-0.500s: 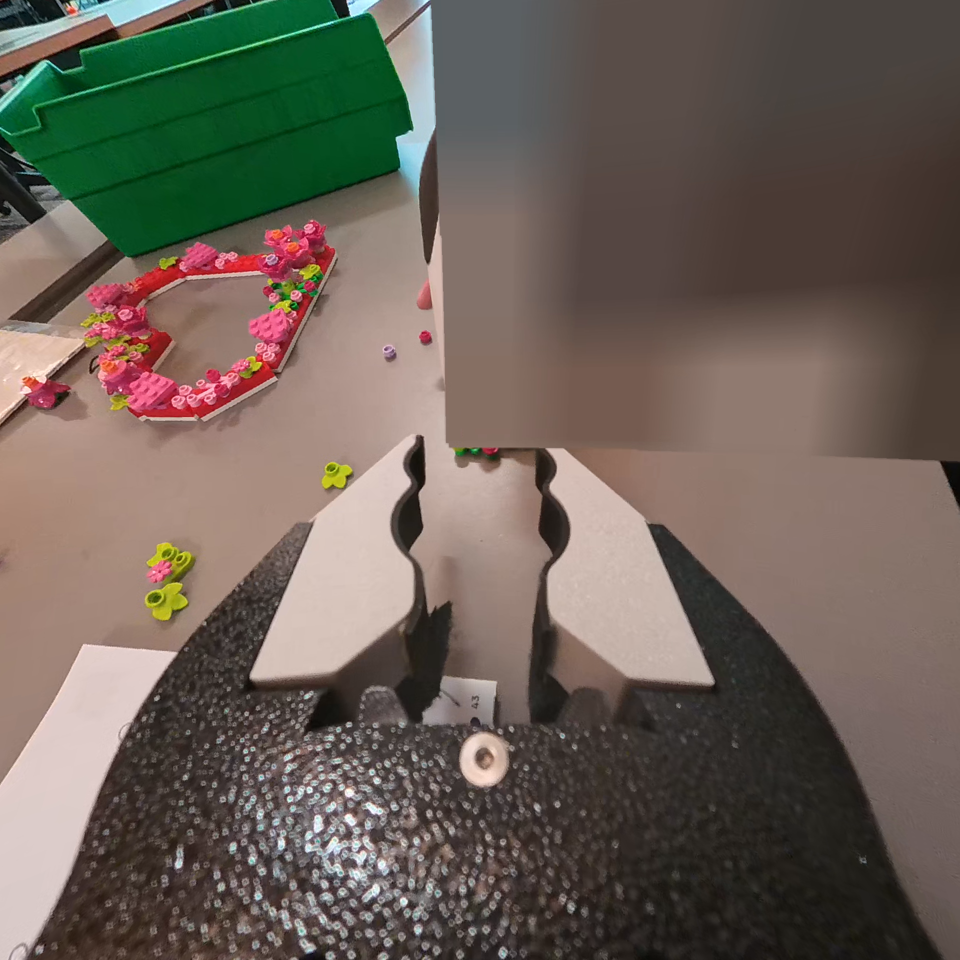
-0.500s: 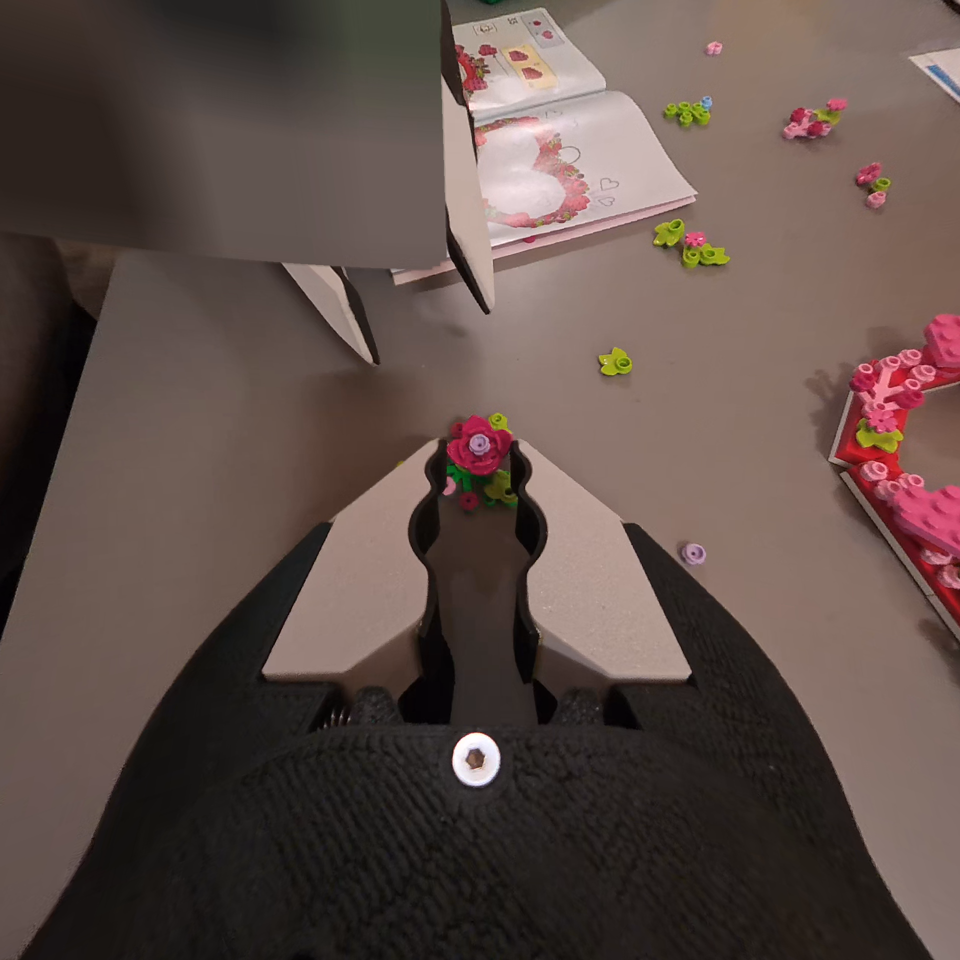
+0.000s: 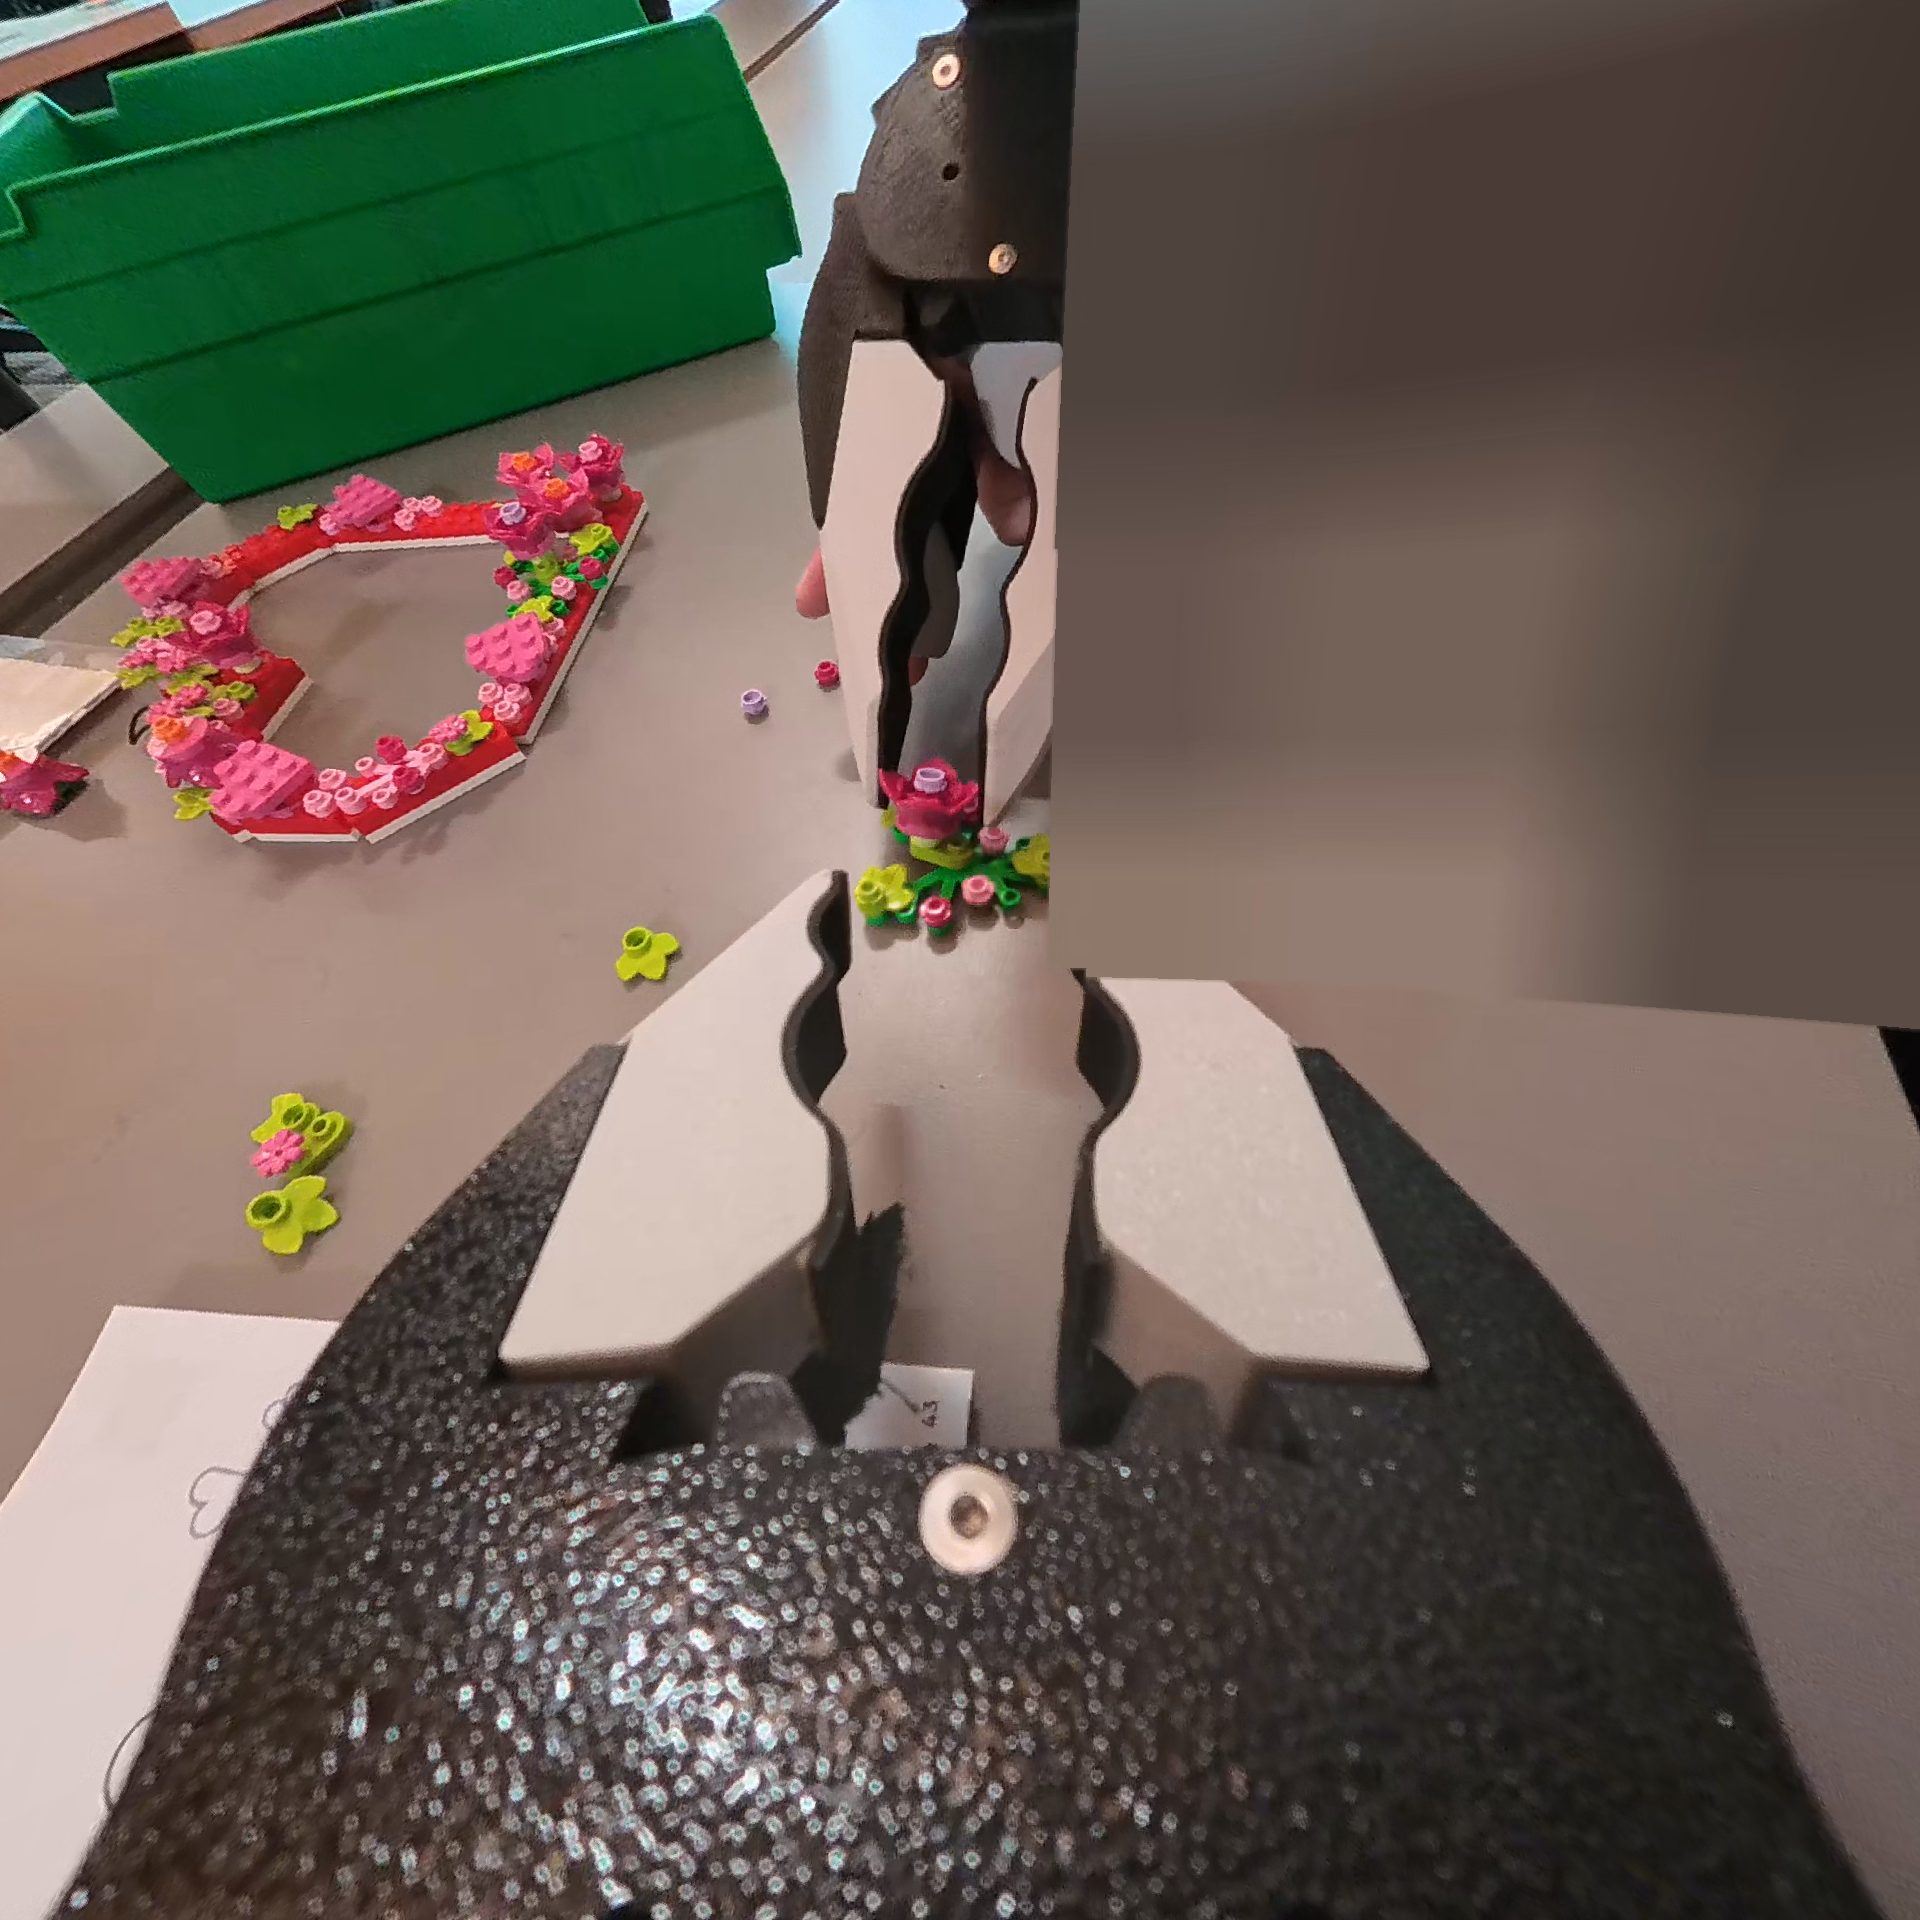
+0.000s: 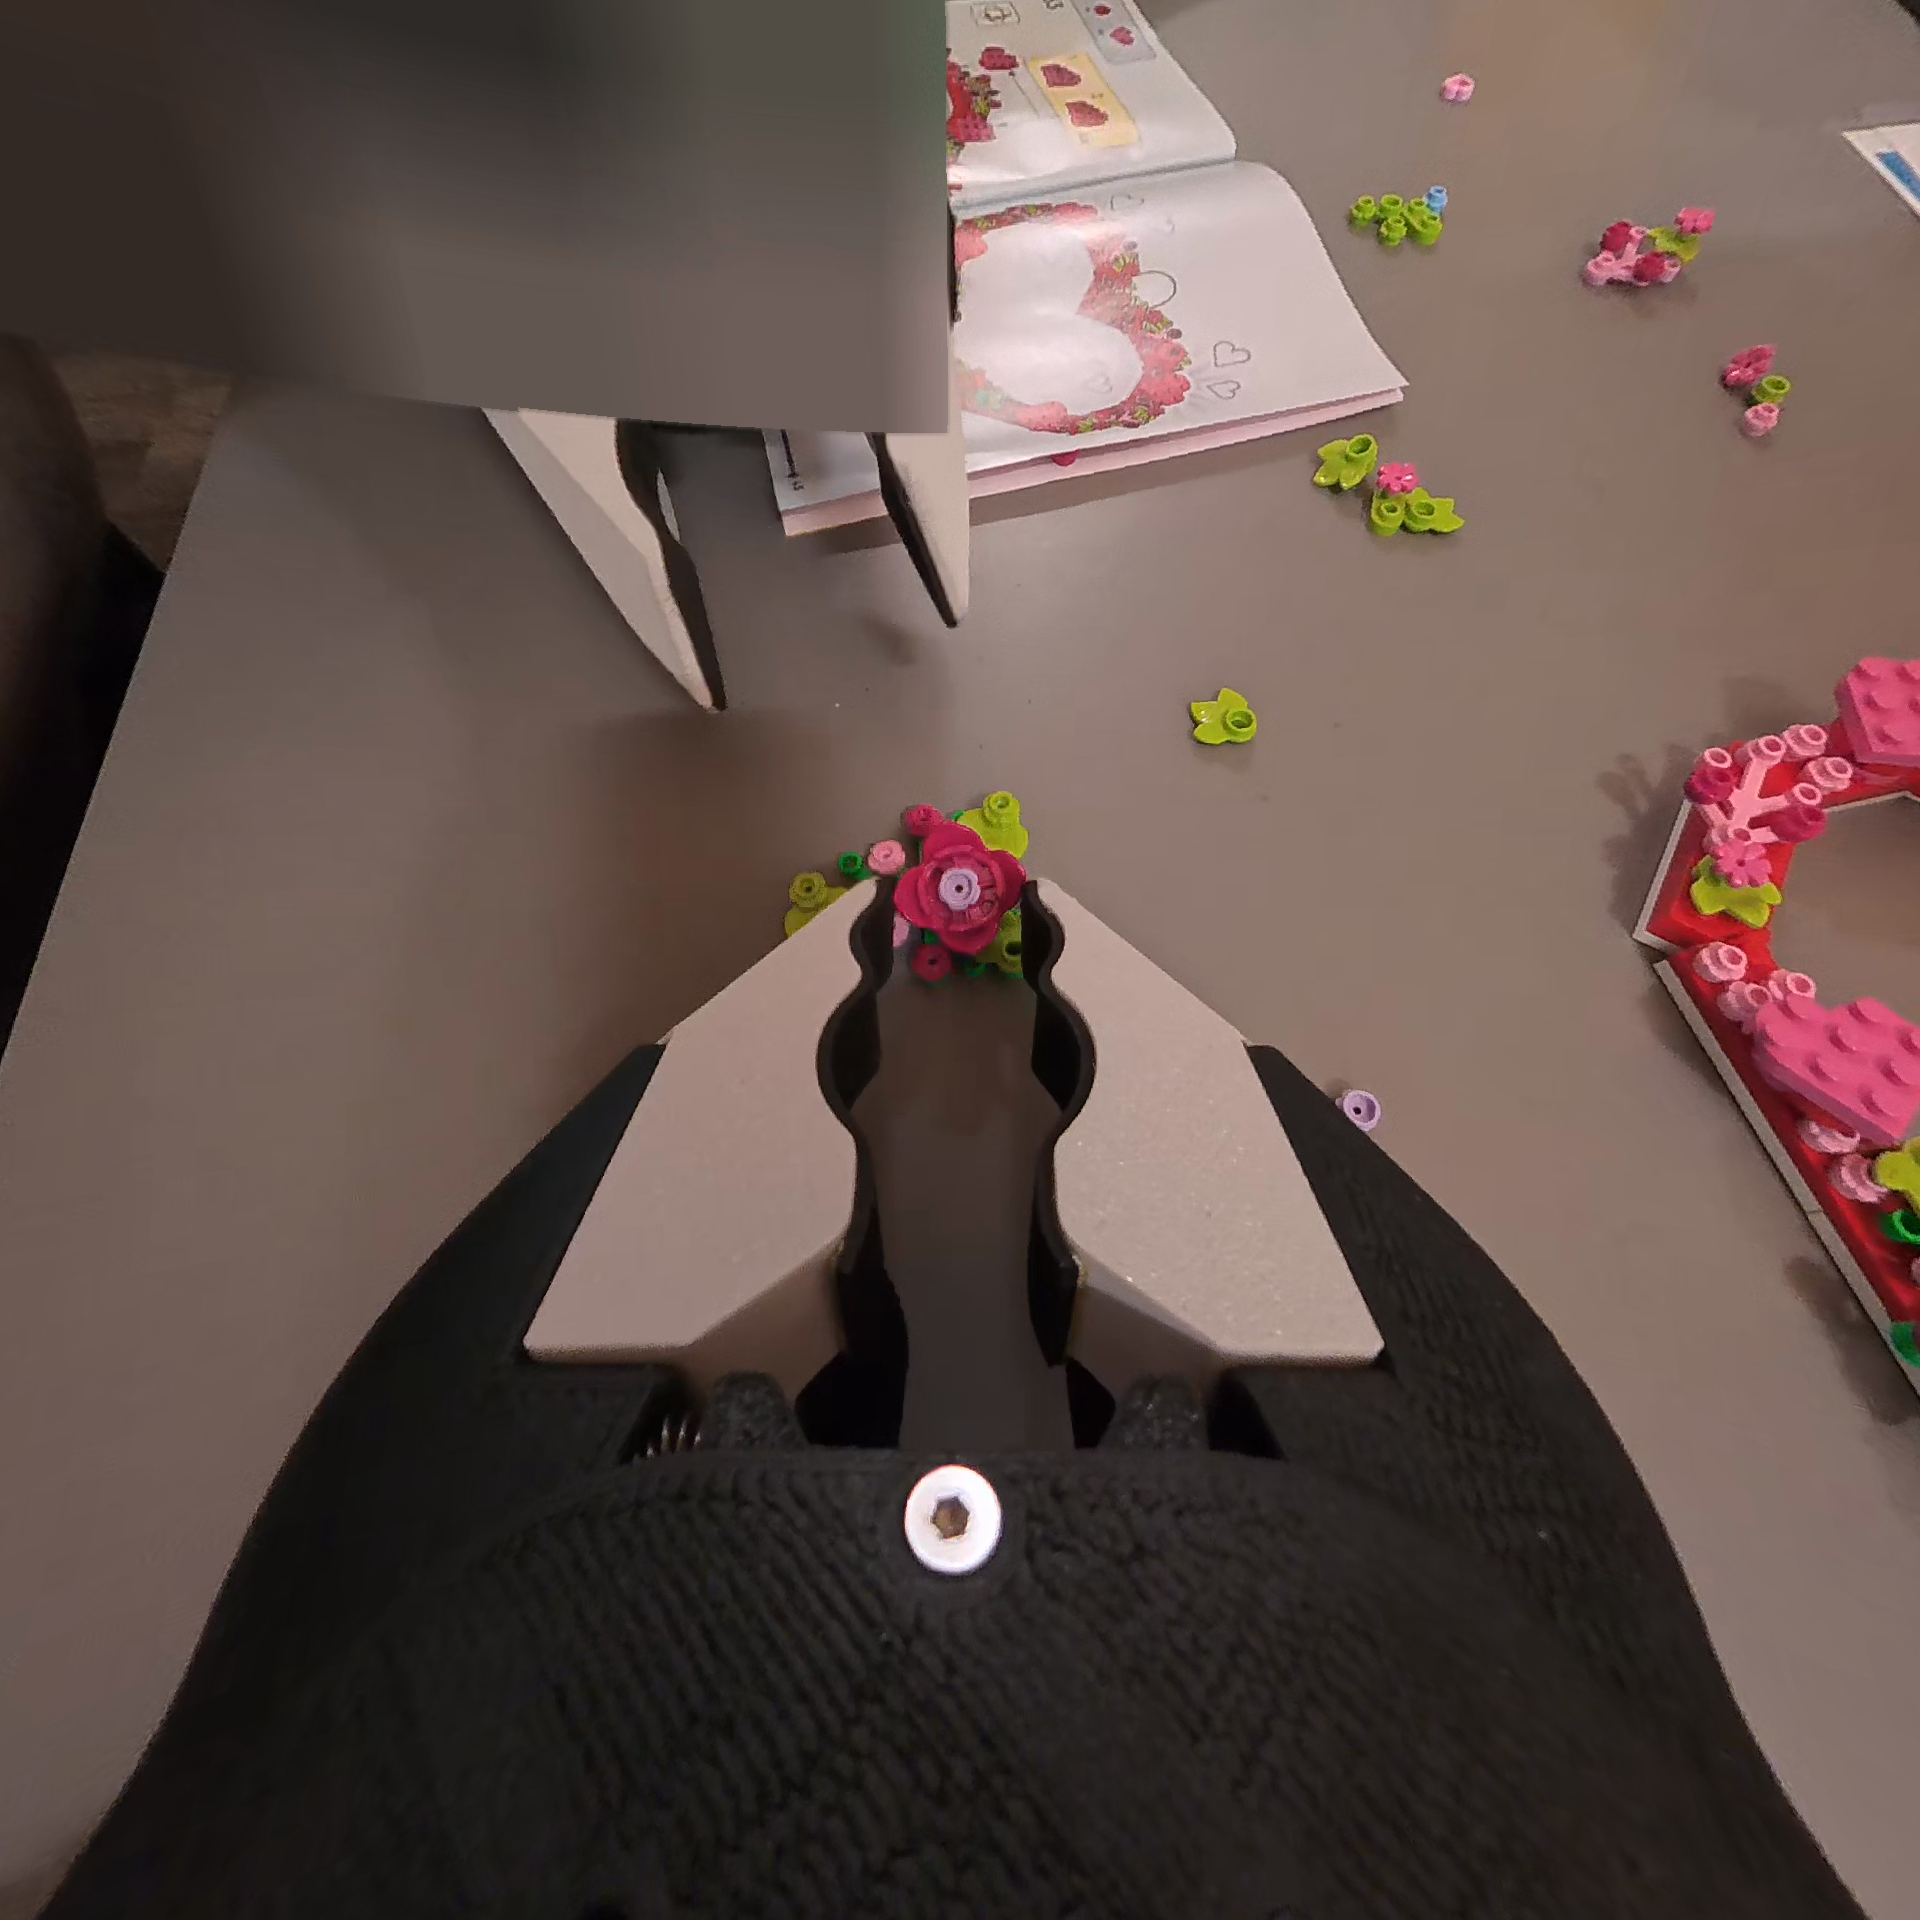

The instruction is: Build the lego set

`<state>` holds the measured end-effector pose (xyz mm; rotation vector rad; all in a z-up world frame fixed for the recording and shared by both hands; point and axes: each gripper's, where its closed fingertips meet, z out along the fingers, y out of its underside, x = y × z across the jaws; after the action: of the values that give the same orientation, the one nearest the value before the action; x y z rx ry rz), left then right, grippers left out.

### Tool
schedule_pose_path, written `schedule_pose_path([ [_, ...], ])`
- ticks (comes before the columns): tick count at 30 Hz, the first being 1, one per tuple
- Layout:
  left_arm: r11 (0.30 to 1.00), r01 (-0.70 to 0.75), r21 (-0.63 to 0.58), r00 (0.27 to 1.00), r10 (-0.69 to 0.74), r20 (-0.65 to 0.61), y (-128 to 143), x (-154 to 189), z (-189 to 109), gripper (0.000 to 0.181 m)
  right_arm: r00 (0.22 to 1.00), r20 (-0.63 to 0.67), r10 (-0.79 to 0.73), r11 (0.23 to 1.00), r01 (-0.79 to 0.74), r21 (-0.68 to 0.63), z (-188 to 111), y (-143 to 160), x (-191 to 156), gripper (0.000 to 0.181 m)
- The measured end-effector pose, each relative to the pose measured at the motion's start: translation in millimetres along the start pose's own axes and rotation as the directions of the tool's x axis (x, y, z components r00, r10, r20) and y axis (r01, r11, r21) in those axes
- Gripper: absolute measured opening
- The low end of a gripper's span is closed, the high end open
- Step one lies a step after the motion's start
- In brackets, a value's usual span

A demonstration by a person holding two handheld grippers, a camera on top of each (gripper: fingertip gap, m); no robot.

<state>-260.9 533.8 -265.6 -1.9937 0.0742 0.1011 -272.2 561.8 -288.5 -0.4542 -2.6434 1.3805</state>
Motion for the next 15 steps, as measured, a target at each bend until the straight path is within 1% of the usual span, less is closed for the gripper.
schedule_pose_path([
  [9, 1.0, 0.0, -0.008, 1.0, 0.0, -0.008, 0.8, 1.8, 0.8, 0.04, 1.0, -0.009, 0.001, 1.0, -0.001, 0.011, 1.6, -3.1, 1.8, 0.023],
  [15, 0.998, -0.018, -0.052, 0.999, 0.015, -0.05, 6.8, 9.9, 3.6, 0.037, 1.0, -0.004, -0.029, 0.999, 0.028, -0.042, 2.3, -2.7, 0.9, 0.022],
])
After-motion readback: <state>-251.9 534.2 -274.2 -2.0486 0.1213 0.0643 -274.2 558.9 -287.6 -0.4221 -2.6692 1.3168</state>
